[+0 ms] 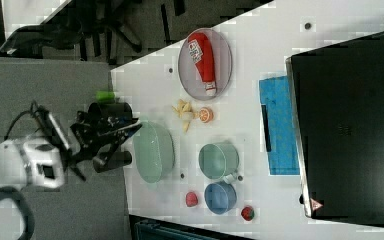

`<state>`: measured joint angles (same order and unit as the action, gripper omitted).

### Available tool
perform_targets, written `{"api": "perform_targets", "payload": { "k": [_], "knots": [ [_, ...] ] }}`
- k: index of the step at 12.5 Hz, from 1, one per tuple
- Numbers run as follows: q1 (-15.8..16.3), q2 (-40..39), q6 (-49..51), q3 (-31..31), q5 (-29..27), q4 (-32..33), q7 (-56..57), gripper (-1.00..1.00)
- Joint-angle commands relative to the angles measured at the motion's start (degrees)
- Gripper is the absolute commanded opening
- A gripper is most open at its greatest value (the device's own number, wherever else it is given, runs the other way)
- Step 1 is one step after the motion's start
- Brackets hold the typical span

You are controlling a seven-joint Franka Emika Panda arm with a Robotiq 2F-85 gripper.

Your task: Flap open oven.

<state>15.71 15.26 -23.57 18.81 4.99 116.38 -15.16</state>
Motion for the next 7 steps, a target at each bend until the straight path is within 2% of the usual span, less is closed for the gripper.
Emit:
{"api": "perform_targets", "payload": {
  "k": [1,7],
  "knots": [
    [0.42,-0.05,4.09,-1.2,-0.42,0.85,-2.77,-0.65],
    [0.42,0.04,5.66,-1.11,-0.42,0.89,-2.76,-0.65]
  ]
}}
